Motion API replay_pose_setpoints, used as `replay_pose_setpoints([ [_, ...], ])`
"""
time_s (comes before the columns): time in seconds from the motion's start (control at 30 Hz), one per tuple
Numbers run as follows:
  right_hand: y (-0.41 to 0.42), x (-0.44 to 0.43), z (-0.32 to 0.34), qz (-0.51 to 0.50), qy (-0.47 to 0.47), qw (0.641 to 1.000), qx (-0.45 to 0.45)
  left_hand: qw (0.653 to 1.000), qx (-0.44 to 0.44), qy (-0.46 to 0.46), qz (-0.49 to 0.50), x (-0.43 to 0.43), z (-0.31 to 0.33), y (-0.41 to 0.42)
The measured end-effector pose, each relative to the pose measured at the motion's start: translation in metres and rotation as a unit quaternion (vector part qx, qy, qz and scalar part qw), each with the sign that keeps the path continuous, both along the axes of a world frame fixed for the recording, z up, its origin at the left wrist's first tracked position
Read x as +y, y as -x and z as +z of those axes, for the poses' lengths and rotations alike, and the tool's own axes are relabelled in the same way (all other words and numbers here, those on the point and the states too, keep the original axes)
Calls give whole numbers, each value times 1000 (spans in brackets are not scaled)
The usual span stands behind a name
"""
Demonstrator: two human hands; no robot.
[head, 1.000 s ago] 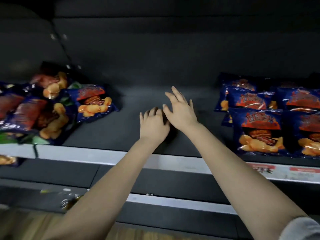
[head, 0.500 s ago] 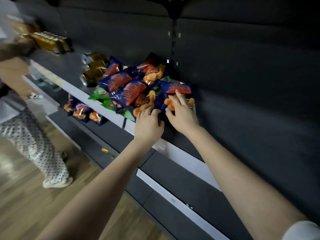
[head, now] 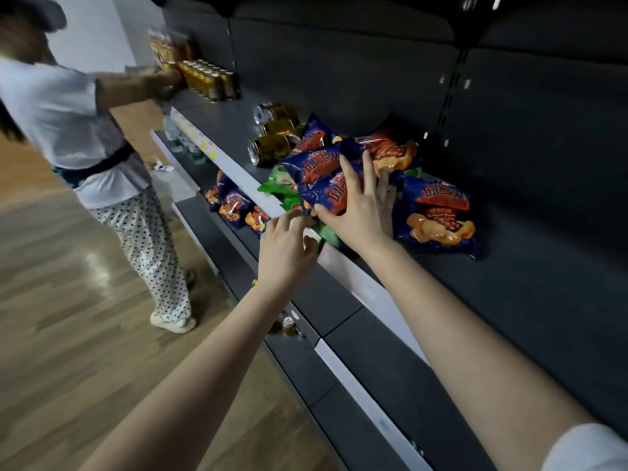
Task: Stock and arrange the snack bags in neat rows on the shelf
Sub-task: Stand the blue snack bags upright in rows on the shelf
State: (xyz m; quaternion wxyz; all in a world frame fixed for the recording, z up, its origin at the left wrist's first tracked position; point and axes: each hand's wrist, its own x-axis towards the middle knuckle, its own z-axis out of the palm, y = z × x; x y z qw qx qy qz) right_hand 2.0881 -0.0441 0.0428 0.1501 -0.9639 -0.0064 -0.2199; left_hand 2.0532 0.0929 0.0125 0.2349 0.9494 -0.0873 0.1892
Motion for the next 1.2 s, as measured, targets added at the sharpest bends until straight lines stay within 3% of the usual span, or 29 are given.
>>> replay_pose_setpoints([
  [0.27,-20,11,-4,-27,91,988,119,1000,25,7,18,9,-1,0],
  [0.5,-12,-10,-13,-55,78,987,127,998,54,15,13,-2,-10,-3],
  [1.2,22,-60,-21,-47,70,990,116,997,6,41,-72,-70,-5,1],
])
